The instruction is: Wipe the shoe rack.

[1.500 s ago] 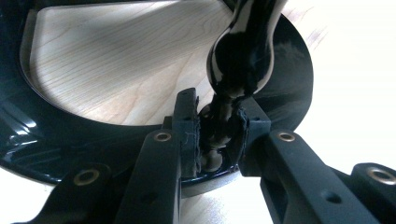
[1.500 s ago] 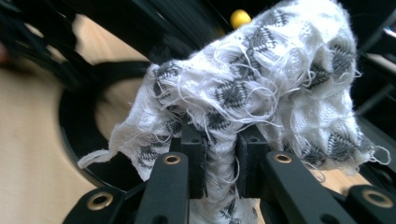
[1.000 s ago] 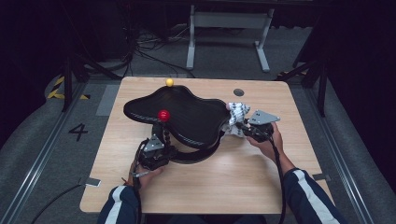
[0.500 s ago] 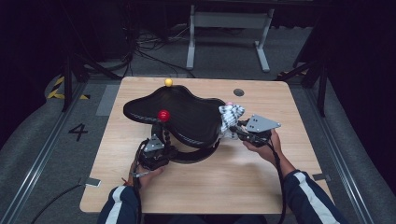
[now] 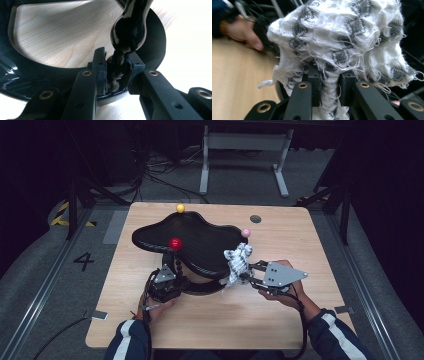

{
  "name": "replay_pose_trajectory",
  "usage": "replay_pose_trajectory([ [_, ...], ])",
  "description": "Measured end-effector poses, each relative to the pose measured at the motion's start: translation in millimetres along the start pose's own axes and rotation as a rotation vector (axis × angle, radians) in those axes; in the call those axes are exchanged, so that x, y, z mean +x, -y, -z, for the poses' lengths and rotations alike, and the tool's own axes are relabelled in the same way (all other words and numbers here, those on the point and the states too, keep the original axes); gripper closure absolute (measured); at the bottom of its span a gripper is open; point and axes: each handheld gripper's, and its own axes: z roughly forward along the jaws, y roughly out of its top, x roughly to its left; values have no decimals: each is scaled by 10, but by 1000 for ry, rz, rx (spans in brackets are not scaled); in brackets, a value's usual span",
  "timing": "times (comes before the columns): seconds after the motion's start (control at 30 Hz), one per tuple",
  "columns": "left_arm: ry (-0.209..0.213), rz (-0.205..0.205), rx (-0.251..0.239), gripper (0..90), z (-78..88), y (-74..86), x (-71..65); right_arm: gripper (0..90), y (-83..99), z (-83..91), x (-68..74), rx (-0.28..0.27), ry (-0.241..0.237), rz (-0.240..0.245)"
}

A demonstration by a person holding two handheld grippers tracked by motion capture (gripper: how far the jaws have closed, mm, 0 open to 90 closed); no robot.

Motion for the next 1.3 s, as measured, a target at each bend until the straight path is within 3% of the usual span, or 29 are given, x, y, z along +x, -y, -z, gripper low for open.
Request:
replay_pose_trajectory([
  [0.17,4,9,-7,742,-3,6,1,757,-146,56,92,-35,-30,19],
  [0.4,5,9,-6,742,-1,5,3,758,-153,50,81,-26,-9,25],
  [0.63,4,-1,-4,742,2,2,12,762,57,-47,-102,29,41,-50],
  [0.7,5,-2,-4,742,2,2,13,763,126,-102,-147,63,73,-45],
  [0.83,6,-1,-5,742,1,2,13,765,295,-201,-281,111,97,-100],
  [0.9,5,-3,-5,742,0,1,13,765,356,-221,-335,110,91,-133],
  [1.0,2,-6,-6,741,-2,1,12,766,438,-260,-396,146,134,-114],
  [1.07,2,-5,-7,741,-2,2,10,767,502,-272,-455,139,136,-136],
  [1.13,4,-6,-7,741,-2,1,13,768,564,-308,-492,181,167,-113],
  [1.3,7,-1,-6,741,-2,0,14,767,799,-398,-636,249,204,-167],
])
